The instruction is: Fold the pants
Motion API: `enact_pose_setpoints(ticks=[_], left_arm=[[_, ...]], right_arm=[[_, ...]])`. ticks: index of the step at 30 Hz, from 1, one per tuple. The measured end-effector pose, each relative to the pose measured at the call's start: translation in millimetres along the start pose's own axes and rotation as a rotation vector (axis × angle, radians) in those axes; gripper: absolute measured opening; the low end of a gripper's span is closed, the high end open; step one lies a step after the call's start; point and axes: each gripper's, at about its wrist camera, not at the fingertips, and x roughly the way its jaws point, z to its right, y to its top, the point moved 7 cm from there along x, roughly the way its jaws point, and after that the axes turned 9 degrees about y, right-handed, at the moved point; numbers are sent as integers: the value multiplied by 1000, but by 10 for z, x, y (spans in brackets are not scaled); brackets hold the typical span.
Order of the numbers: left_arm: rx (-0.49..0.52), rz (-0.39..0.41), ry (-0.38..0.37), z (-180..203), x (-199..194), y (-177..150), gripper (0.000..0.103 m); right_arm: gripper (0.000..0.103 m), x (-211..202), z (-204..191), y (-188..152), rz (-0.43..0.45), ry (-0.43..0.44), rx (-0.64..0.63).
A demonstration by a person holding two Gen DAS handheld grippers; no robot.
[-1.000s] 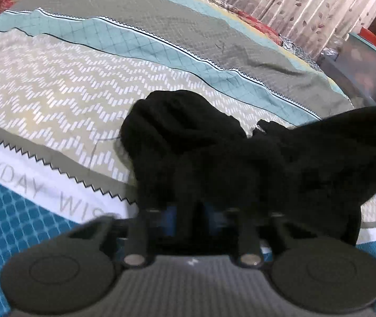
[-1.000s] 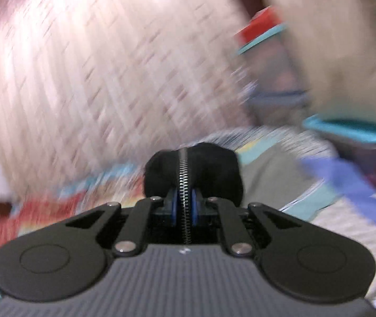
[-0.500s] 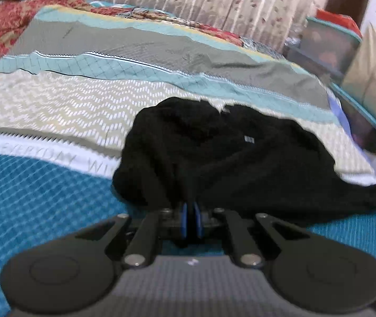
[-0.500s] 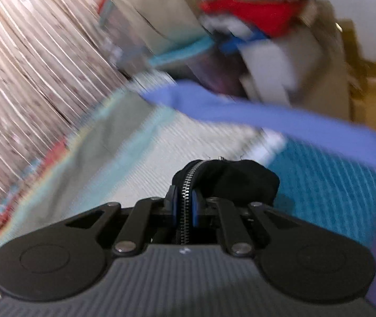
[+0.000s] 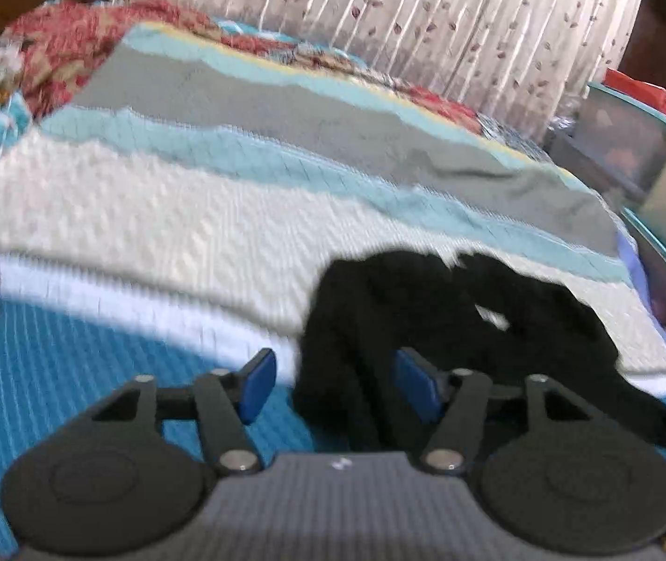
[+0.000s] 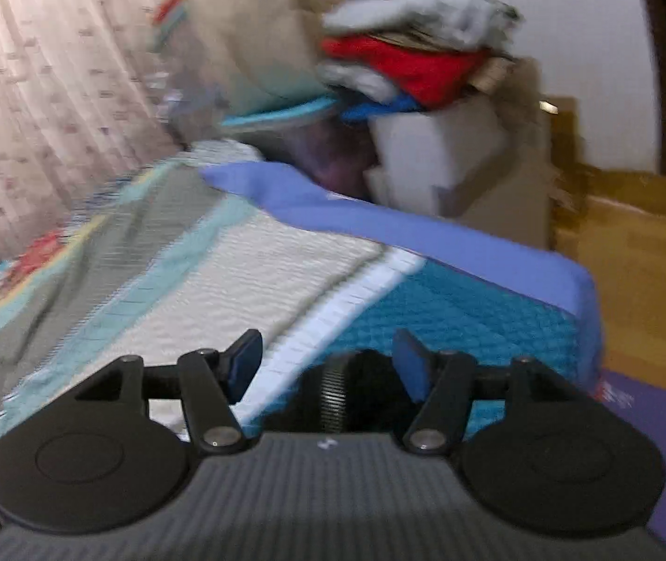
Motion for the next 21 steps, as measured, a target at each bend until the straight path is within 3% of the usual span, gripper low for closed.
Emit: enact_pose_setpoints(ticks=[2, 6, 9, 11, 12, 16, 17, 18, 19, 20, 21], left_arm=[[53, 19, 29, 106, 234, 249, 71], [177, 27, 14, 519, 743, 622, 87], [300, 17, -1, 890, 1121, 773, 92], [373, 1, -20, 1129, 1337, 814, 99], [409, -12, -31, 1260, 1464, 810, 102], [498, -100, -59, 1552, 1853, 655, 101], [516, -128, -72, 1581, 1941, 600, 90], [544, -159, -76, 1609, 2005, 511, 62], [583, -184, -64, 1627, 2049, 414, 43], [630, -201, -32, 1628, 2091, 329, 17], [663, -206, -3, 1601, 2102, 238, 13]], right_arm=[[64, 88, -312, 50, -30, 88, -84], [66, 424, -1186, 32, -149, 288, -297], [82, 800, -1876, -171, -281, 402, -474], [88, 1068, -2314, -377, -337, 488, -605], [88, 1216, -2482, -491, -368, 512, -660], [88, 1947, -3021, -982, -523, 517, -821], [88, 2096, -3084, -1157, -565, 514, -848], [88, 2281, -3143, -1273, -601, 497, -874], [88, 2328, -3184, -1515, -616, 480, -908], [85, 2431, -3171, -1655, -637, 461, -953], [62, 2534, -3153, -1792, -661, 439, -1012]])
